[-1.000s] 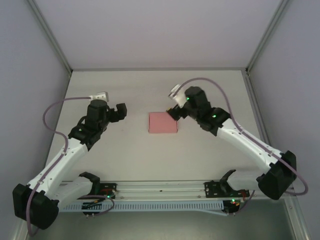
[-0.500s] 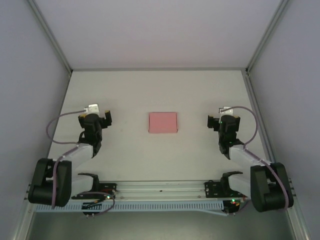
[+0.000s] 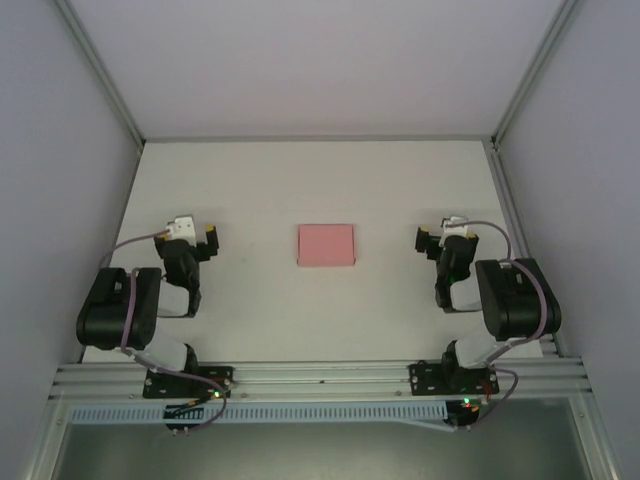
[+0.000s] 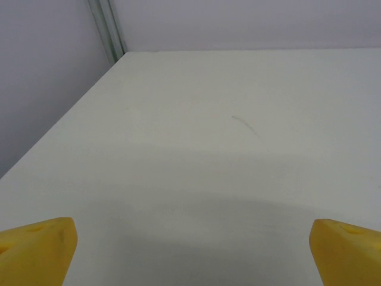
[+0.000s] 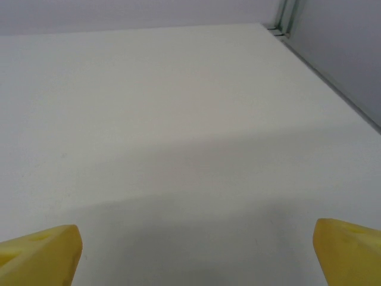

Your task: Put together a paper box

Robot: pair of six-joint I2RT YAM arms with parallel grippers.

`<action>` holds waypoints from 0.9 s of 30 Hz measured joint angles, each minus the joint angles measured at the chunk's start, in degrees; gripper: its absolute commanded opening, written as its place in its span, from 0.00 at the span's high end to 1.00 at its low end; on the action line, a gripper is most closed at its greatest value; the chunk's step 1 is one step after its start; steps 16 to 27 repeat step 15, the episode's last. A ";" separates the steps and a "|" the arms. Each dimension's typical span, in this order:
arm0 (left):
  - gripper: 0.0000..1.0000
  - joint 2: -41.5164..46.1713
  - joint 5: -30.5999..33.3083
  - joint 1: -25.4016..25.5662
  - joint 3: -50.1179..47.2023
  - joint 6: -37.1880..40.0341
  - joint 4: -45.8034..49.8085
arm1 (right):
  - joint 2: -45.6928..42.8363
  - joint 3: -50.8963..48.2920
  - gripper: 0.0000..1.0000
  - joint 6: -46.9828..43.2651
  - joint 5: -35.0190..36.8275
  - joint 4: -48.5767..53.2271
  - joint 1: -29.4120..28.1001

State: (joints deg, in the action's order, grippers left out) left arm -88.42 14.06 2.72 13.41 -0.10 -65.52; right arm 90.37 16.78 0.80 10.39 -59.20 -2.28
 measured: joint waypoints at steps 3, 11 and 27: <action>0.00 0.00 -0.83 -0.07 0.22 0.11 -0.92 | -0.17 1.99 0.00 0.76 -1.86 -1.60 1.60; 0.00 0.00 -1.27 -0.07 0.26 0.11 -1.51 | -0.68 2.16 0.00 0.92 -4.70 1.31 1.81; 0.00 0.00 -1.27 -0.07 0.26 0.11 -1.55 | -0.68 2.16 0.00 0.92 -5.01 1.62 1.81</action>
